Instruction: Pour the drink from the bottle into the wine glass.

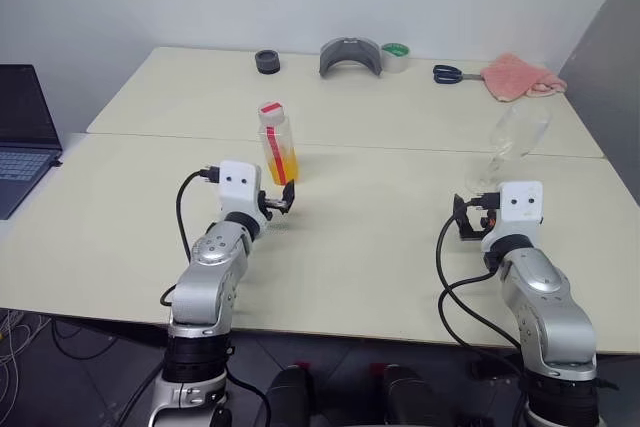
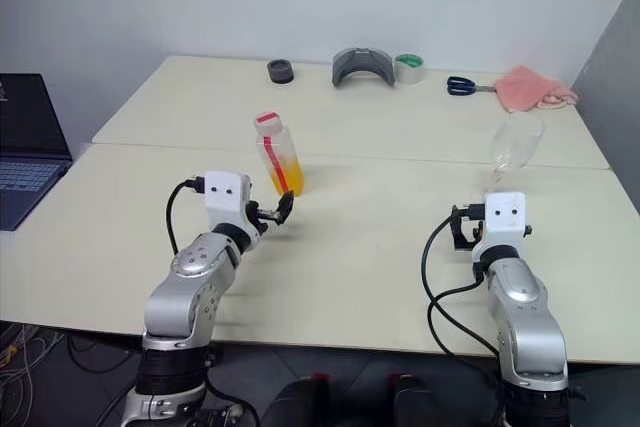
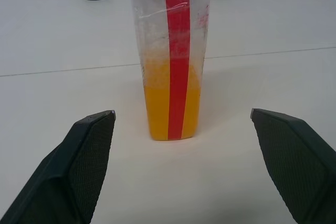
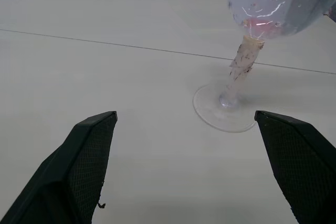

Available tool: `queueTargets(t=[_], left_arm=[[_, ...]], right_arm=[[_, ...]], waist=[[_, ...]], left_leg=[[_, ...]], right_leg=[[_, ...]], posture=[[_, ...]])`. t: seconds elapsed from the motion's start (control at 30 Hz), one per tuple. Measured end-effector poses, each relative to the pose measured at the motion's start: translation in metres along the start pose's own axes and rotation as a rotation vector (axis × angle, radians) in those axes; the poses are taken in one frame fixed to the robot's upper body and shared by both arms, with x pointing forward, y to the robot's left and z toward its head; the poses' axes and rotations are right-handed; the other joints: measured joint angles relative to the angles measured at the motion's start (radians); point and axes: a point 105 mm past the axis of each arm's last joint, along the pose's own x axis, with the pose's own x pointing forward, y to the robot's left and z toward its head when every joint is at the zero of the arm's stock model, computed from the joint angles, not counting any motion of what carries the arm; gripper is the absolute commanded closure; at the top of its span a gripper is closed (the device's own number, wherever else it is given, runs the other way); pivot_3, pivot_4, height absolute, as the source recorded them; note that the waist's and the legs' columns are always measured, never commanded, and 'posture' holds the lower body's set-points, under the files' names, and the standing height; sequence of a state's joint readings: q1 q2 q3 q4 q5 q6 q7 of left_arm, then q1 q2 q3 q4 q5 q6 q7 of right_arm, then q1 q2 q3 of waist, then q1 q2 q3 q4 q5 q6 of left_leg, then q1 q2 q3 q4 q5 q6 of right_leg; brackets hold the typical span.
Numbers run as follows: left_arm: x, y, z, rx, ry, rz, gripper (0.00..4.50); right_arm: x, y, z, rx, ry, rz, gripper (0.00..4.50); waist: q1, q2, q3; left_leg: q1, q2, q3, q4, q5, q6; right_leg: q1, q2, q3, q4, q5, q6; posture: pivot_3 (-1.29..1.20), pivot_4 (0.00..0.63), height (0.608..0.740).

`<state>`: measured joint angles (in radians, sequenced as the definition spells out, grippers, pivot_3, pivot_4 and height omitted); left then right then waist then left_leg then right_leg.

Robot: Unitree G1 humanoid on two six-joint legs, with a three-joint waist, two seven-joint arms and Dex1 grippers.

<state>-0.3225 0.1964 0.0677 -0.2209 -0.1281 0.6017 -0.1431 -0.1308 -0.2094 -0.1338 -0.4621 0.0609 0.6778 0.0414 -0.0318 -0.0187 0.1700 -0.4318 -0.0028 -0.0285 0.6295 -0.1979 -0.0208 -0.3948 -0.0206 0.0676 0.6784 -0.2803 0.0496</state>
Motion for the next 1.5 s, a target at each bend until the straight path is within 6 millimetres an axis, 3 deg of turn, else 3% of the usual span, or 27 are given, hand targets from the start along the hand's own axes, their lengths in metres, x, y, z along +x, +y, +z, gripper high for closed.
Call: queueTargets(t=[0.43, 0.77, 1.23, 1.37, 1.5], left_arm=[[-0.004, 0.002, -0.005, 0.001, 0.012, 0.007, 0.03], [-0.006, 0.007, -0.003, -0.005, 0.001, 0.021, 0.03], [-0.008, 0.008, 0.004, 0.008, -0.021, 0.02, 0.03], [-0.008, 0.008, 0.004, 0.007, -0.022, 0.019, 0.03], [-0.007, 0.009, 0.006, 0.001, -0.026, 0.021, 0.03]], right_arm=[[0.0, -0.001, 0.0, -0.002, -0.001, -0.004, 0.0], [-0.003, -0.025, 0.006, -0.048, -0.025, -0.132, 0.0], [-0.003, -0.024, 0.005, -0.041, -0.024, -0.134, 0.0], [-0.002, -0.02, 0.005, -0.035, -0.025, -0.093, 0.0], [-0.01, 0.005, 0.022, 0.031, -0.086, 0.139, 0.0]], waist=[[0.0, 0.0, 0.0], [0.0, 0.0, 0.0], [0.0, 0.0, 0.0], [0.0, 0.0, 0.0], [0.0, 0.0, 0.0]], left_leg=[[0.0, 0.0, 0.0, 0.0, 0.0, 0.0], [0.0, 0.0, 0.0, 0.0, 0.0, 0.0], [0.0, 0.0, 0.0, 0.0, 0.0, 0.0], [0.0, 0.0, 0.0, 0.0, 0.0, 0.0], [0.0, 0.0, 0.0, 0.0, 0.0, 0.0]], right_leg=[[0.0, 0.0, 0.0, 0.0, 0.0, 0.0], [0.0, 0.0, 0.0, 0.0, 0.0, 0.0], [0.0, 0.0, 0.0, 0.0, 0.0, 0.0], [0.0, 0.0, 0.0, 0.0, 0.0, 0.0], [0.0, 0.0, 0.0, 0.0, 0.0, 0.0]], posture=[[0.0, 0.15, 0.74], [0.0, 0.15, 0.74], [0.0, 0.15, 0.74], [0.0, 0.15, 0.74], [0.0, 0.15, 0.74]])
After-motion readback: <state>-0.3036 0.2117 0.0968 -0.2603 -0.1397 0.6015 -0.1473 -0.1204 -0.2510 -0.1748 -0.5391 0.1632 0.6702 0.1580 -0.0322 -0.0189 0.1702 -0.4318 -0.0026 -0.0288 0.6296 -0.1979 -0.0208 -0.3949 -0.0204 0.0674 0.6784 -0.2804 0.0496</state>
